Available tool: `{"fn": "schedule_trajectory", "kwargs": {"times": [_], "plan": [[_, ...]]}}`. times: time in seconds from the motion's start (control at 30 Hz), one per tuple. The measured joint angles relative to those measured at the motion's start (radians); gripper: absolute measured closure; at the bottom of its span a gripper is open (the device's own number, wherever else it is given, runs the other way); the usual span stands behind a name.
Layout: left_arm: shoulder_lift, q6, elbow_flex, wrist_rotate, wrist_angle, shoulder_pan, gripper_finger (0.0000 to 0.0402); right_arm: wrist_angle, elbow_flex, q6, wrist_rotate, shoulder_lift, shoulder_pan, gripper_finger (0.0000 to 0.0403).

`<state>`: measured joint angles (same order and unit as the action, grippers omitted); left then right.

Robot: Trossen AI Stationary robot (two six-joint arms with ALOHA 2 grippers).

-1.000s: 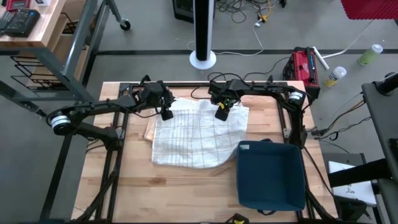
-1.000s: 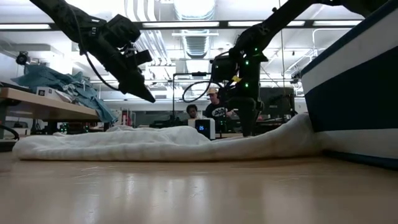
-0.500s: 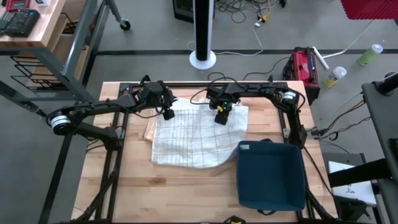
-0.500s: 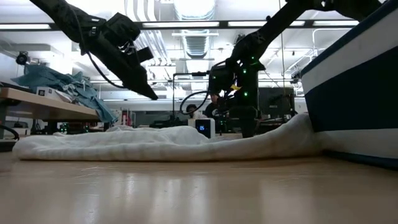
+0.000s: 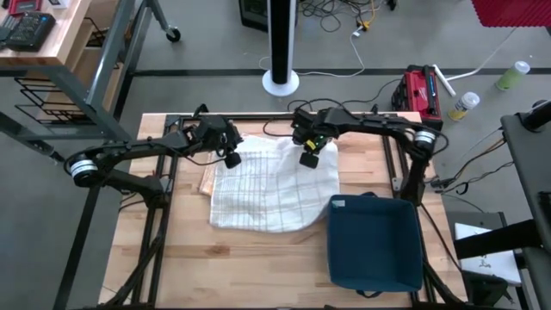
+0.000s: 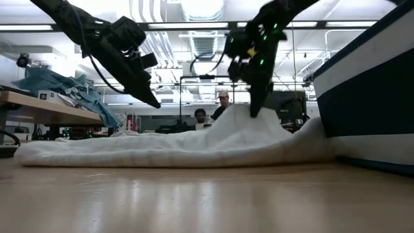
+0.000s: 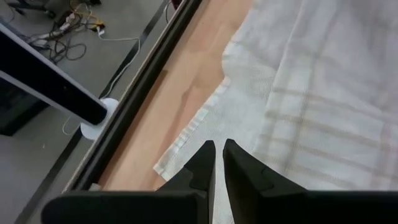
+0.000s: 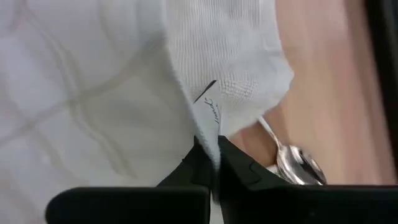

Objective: Fold towel
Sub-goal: Fold the white towel

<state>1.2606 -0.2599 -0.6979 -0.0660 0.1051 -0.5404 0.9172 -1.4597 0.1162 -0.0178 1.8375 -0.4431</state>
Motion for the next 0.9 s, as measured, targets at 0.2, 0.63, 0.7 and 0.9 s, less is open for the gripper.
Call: {"fn": "schedule_trajectory", "kwargs": {"times": [0.2,0.63,0.7,0.9], "plan": [[0.0,-0.026,0.0,-0.004,-0.002,0.0,0.038,0.085,0.003,-0.037,-0.001,-0.12,0.011,0.0402],[0.07,-0.166,0.006,-0.049,0.155,-0.007,0.0358,0.207,0.01,-0.097,-0.01,-0.133,0.021,0.0403],[0.102,-0.161,0.006,-0.024,0.154,-0.006,0.035,0.197,0.01,-0.089,-0.01,-0.109,0.024,0.0403],[0.177,-0.148,0.006,-0.02,0.15,-0.006,0.0334,0.18,0.011,-0.094,-0.011,-0.045,0.026,0.0392]]}}
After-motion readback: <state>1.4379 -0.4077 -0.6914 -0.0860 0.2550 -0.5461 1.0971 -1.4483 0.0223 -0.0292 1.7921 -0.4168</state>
